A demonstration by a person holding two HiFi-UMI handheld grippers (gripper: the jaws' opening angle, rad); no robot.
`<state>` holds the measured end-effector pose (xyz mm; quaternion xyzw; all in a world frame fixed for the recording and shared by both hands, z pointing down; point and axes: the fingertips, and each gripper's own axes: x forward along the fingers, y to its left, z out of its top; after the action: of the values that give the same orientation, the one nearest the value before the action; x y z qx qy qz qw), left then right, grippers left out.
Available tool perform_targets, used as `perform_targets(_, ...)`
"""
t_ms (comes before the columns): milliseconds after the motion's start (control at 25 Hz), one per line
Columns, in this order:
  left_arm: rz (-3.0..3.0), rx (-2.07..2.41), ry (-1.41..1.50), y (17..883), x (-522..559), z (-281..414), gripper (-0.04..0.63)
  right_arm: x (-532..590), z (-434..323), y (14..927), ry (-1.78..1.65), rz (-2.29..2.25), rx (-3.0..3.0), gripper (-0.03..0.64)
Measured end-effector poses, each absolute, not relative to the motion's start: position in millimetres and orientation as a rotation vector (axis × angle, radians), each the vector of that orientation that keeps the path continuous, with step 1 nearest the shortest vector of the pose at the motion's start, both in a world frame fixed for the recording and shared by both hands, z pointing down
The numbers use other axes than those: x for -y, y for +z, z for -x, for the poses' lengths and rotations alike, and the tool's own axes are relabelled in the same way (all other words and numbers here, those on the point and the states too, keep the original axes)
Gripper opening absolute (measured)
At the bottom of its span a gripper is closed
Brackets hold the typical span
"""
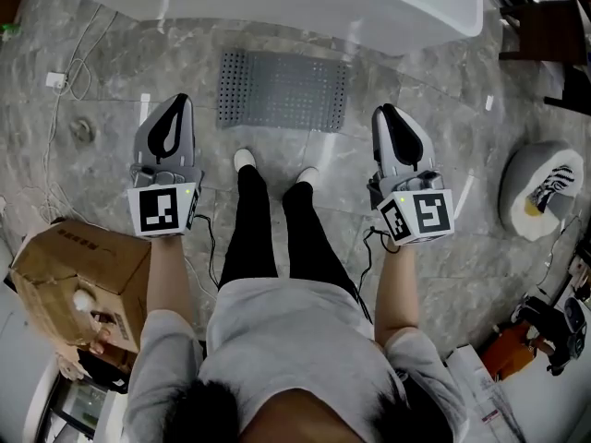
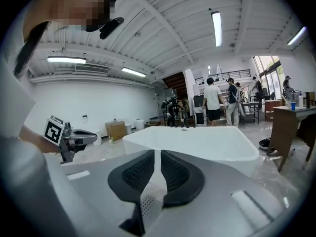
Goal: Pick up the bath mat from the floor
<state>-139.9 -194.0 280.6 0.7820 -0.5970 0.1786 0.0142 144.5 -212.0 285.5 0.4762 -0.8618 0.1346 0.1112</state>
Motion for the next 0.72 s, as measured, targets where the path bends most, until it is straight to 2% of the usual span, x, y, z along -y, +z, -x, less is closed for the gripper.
perform_targets(400,-2.415,1.763,0.634,383.8,190.2,150.6,0.002,209.7,-141.8,378.7,0.432,-1.429,2.473,0.049)
perform_targets(720,-2.390,1.717,0.686,508.2,203.1,181.4,0.002,212.7,-136.1,489.6,0.480,-1.428,2.414,0.057)
